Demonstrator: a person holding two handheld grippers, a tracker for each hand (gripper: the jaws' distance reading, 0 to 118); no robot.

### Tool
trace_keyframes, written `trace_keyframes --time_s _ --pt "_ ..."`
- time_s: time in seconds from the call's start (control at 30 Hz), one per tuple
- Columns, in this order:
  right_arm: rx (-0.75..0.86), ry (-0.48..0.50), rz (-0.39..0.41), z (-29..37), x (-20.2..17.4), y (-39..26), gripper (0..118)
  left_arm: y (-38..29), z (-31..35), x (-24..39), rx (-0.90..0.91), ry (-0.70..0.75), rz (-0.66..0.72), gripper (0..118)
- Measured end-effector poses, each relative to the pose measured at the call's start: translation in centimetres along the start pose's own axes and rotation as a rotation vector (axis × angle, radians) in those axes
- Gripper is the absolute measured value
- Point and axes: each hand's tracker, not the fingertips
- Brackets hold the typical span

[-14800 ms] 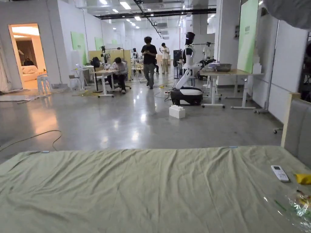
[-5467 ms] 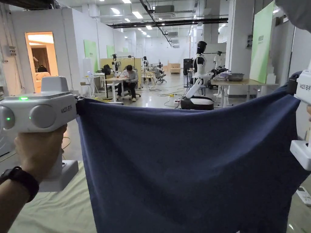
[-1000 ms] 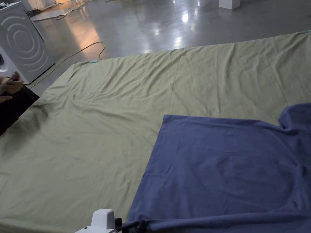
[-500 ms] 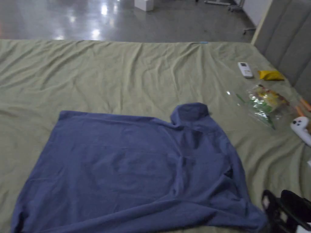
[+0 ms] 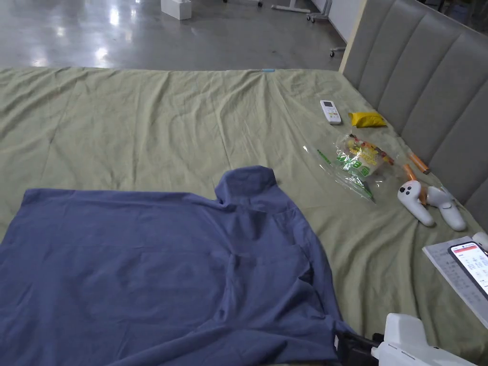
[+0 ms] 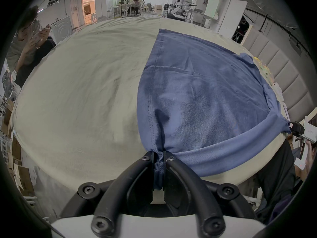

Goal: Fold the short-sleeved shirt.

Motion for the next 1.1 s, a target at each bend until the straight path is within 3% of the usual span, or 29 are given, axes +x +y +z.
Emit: trace_keyframes --time_s 0.1,0.2,0.33,0.5,0.63,0.73,0.9,1.1 --pt "-0.018 0.045 -0.024 -0.5 0.0 0.1 21 0.0 0.2 0.5 0.001 0.012 -0.006 10" --pt "-0.032 0.063 -0.007 -0.6 -0.6 0.2 9 0.0 -0.1 0.2 -0.001 0.021 -0.008 10" --pt "-0.028 0.073 0.015 -0.4 -0.8 0.2 7 -0.1 -0.1 0.2 0.003 0.030 -0.011 10" --pt "0.074 0.126 -0.071 2.1 -0.4 0.7 6 -0.7 1.9 0.8 0.093 0.047 -0.034 10" --pt "0.146 0.153 -0.107 3.3 -0.3 2.5 6 1.7 3.9 0.4 0.197 -0.029 0.102 10" --pt "0.174 0.226 -0.151 2.3 -0.5 6.1 6 5.8 3.5 -1.7 0.246 -0.062 0.180 10" --pt "0.184 0.183 -0.115 -2.2 -2.2 12.9 6 14.1 0.1 -3.0 0.263 -0.055 0.186 10" --pt "0.079 0.122 -0.088 -9.3 -4.0 17.3 6 20.1 -5.6 -0.8 0.189 -0.058 0.235 10"
